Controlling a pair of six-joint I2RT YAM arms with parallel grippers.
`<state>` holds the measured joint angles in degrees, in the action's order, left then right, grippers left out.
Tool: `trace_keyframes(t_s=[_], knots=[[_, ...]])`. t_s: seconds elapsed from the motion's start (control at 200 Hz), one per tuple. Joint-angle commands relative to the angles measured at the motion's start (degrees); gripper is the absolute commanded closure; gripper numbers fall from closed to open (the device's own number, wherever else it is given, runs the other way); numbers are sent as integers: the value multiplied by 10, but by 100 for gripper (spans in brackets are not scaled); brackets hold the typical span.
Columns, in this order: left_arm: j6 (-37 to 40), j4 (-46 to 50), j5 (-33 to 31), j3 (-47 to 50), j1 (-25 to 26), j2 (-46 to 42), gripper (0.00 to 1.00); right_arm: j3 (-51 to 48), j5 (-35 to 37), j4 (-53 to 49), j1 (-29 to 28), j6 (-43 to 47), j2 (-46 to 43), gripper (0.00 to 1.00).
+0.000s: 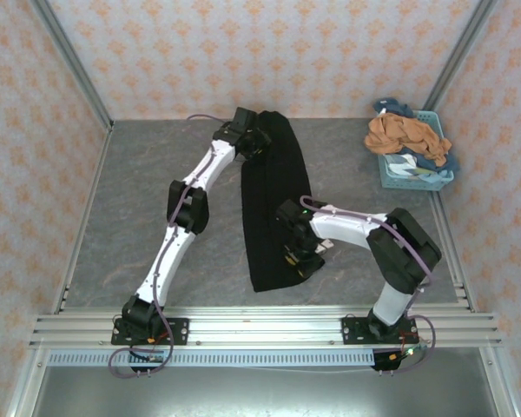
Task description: Fold and stack the t-shirts
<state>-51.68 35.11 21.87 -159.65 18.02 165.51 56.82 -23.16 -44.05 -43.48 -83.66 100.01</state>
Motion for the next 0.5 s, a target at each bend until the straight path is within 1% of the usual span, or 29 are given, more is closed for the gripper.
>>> trace_keyframes(t_s=[0.0, 0.07, 0.15, 0.265, 0.3, 0.345, 0.405, 0.49], knots=[[3, 52, 1, -7, 5, 20, 66, -33, -49, 113, -30, -44, 78, 56], [43, 86, -32, 3, 4, -9, 62, -36, -65, 124, -29, -49, 76, 56], [67, 115, -64, 29, -8, -49, 58, -24, -75, 119, -24, -39, 73, 55], [101, 180, -130, 39, -22, -114, 53, 23, -69, 52, -12, 8, 55, 52], [110, 192, -153, 50, -22, -141, 50, 33, -61, 32, -8, 17, 43, 49], [119, 193, -170, 86, -22, -182, 48, 43, -51, 6, 1, 32, 25, 47], [124, 176, -179, 161, -20, -244, 46, 52, -38, -25, 17, 50, 1, 45], [121, 166, -170, 281, -20, -330, 46, 64, -12, -62, 45, 88, -33, 43]])
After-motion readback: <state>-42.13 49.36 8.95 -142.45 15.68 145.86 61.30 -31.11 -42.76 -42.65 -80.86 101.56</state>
